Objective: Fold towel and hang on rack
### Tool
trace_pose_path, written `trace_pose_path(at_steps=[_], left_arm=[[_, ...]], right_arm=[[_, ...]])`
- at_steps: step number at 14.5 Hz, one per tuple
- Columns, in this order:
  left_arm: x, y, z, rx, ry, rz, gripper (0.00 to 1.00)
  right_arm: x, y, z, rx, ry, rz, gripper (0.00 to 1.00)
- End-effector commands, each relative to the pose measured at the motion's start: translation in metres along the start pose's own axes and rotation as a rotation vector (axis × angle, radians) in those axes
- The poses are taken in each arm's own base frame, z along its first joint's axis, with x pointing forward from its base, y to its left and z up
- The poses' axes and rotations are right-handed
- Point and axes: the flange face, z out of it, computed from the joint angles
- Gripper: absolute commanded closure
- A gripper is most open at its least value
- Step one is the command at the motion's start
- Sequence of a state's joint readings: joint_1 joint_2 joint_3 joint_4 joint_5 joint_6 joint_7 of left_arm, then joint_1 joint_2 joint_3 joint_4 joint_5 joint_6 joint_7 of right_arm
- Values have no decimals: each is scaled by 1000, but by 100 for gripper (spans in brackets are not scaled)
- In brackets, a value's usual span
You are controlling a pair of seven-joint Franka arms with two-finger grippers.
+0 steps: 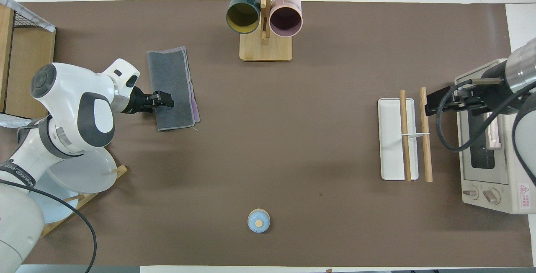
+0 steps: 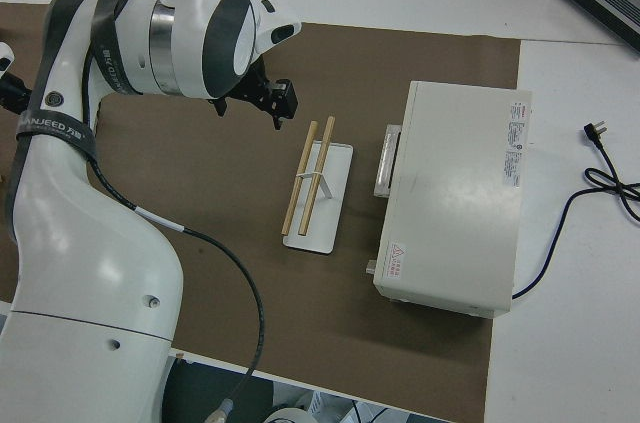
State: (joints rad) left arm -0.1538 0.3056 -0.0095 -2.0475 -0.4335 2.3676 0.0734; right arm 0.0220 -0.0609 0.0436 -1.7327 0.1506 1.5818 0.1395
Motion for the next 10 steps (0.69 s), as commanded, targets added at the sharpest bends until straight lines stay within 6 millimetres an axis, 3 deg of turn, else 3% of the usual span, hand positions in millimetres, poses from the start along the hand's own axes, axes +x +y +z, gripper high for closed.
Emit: trace_pose_path(at_steps=[1, 5, 10], left_arm=[[-12, 2, 12, -7, -18, -1, 31], [-16, 0, 15, -4, -25, -6, 48], [-17, -4, 16, -3, -34, -22, 97]], right_arm=[[-9, 3, 2, 64, 3, 53, 0], [-12, -7, 4, 151, -27, 176, 0], [-16, -19, 8, 295, -82, 372, 0]])
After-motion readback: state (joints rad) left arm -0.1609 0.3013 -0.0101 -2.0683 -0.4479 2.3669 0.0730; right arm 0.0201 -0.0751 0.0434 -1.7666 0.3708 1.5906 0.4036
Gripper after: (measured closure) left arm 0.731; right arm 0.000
